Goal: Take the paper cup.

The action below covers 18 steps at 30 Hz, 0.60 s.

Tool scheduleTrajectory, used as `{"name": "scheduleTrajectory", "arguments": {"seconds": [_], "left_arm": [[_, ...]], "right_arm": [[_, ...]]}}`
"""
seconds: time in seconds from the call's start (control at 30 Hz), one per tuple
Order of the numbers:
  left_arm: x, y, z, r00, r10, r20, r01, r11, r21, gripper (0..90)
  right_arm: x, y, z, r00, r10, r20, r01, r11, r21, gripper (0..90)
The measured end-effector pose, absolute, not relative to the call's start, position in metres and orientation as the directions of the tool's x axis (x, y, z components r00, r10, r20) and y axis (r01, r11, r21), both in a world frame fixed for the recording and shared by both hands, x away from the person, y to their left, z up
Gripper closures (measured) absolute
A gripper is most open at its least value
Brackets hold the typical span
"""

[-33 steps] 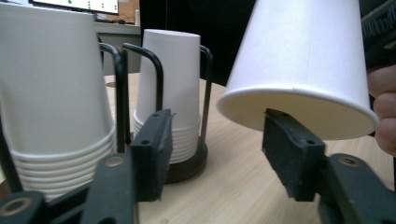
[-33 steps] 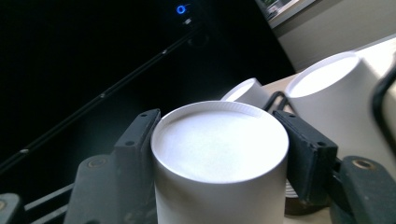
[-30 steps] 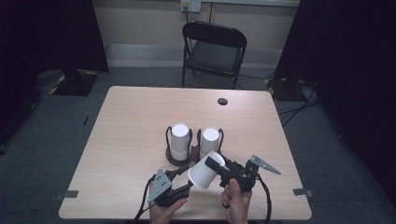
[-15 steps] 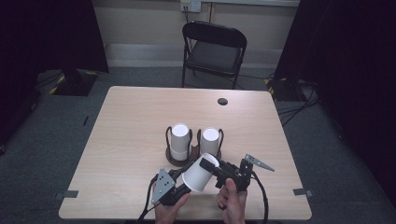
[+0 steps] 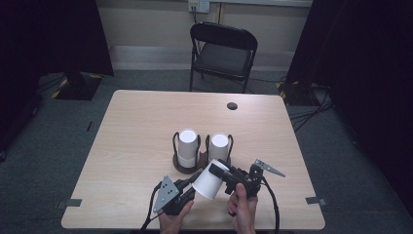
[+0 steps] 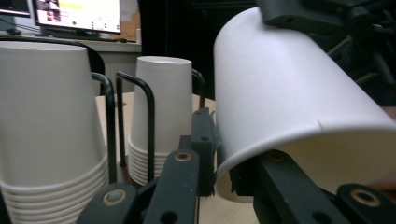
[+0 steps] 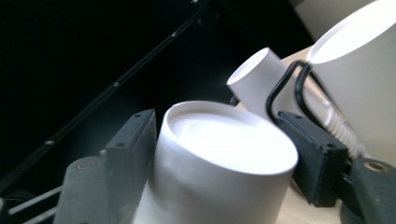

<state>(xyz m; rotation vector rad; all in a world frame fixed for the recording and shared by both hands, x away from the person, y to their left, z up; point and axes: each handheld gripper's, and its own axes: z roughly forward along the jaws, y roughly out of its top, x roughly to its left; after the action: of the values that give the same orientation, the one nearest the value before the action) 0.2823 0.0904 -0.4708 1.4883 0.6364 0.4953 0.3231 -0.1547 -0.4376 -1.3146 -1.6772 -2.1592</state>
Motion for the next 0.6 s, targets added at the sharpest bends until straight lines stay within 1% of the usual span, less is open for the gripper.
{"name": "scheduleTrajectory", "arguments": {"seconds": [0.13, 0.33, 0.4, 0.6], "left_arm": [[0.284, 0.091, -0.471, 0.761, 0.643, -0.088, 0.098, 0.021, 0.995, 84.6], [0.285, 0.095, -0.472, 0.779, 0.622, -0.081, 0.107, -0.005, 0.994, 84.7], [0.286, 0.098, -0.472, 0.793, 0.603, -0.09, 0.116, -0.004, 0.993, 84.7], [0.287, 0.105, -0.473, 0.779, 0.623, -0.075, 0.134, -0.048, 0.99, 84.9]], "right_arm": [[0.324, -0.158, -0.437, -0.619, 0.445, 0.647, 0.532, -0.368, 0.762, 26.8], [0.323, -0.161, -0.437, -0.629, 0.486, 0.607, 0.496, -0.349, 0.795, 25.0], [0.322, -0.162, -0.436, -0.635, 0.498, 0.591, 0.485, -0.339, 0.806, 24.7], [0.318, -0.162, -0.433, -0.664, 0.52, 0.537, 0.442, -0.306, 0.843, 23.9]]}}
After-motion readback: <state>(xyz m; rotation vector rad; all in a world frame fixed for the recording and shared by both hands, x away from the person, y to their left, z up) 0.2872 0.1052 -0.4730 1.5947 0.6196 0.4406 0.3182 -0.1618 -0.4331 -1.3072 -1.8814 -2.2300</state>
